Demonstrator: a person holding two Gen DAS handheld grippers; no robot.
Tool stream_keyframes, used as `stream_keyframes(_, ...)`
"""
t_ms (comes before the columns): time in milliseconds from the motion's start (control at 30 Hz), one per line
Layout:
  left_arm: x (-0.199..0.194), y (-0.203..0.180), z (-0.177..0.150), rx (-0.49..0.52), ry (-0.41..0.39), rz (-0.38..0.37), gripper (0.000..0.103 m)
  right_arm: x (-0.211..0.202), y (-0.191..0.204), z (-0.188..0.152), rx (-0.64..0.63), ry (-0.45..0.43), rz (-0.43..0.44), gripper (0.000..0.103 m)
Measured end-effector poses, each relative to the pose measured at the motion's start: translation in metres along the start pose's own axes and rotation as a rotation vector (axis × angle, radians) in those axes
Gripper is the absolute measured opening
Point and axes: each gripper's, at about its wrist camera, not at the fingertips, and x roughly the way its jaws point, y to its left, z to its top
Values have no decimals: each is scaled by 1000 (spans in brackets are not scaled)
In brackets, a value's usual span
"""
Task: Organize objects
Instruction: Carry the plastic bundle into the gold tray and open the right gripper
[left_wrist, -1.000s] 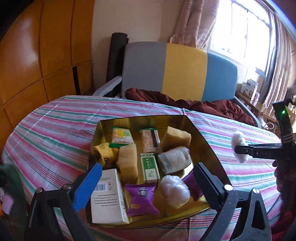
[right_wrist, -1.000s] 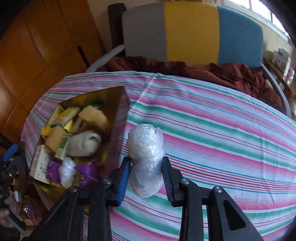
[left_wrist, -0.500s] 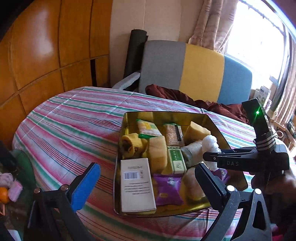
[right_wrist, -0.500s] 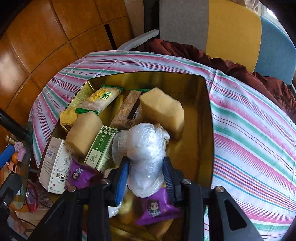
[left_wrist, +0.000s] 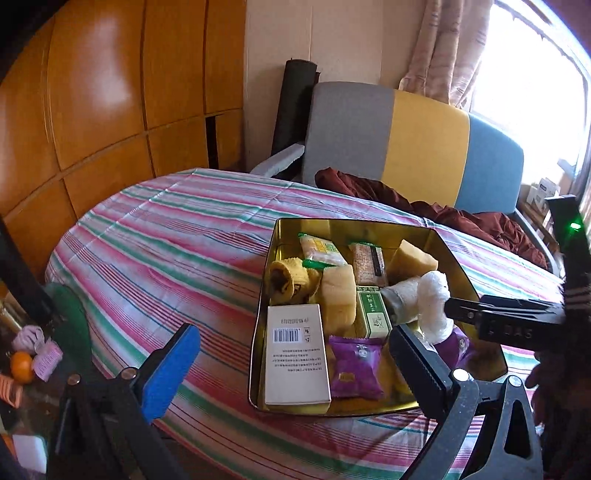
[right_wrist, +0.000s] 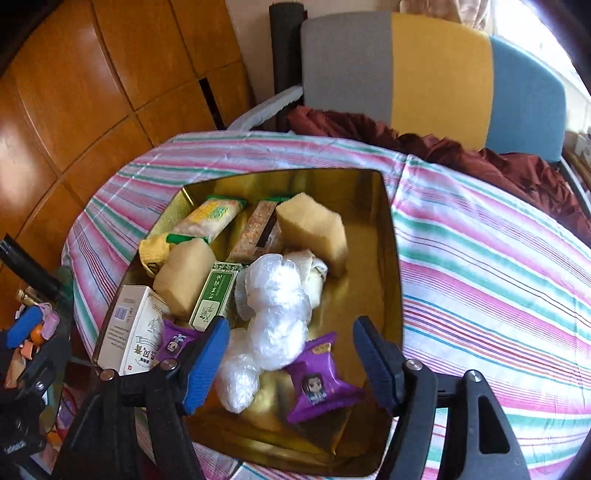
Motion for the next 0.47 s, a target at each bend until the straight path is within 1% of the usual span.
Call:
stream_keyframes(33,0,1,-2,-5,-5,-3,103,-5,-1,-4,5,-14,-10,72)
stream_keyframes(100,0,0,-5,2,-14,21,103,-13,0,-10,9,-34,-29,72)
stream_keyframes(233,-1,1,-10,-29,-6,14,103,-25,-2,-24,32,-67,-57,72)
stream_keyframes(333,-3,-2,-13,-27,-2,15,103,-31,-2,-32,39,-84,-71,72)
stream_keyframes(467,-7,-7,-15,-8,-13,37,103,-38,1,-40,33,-109,-100,72)
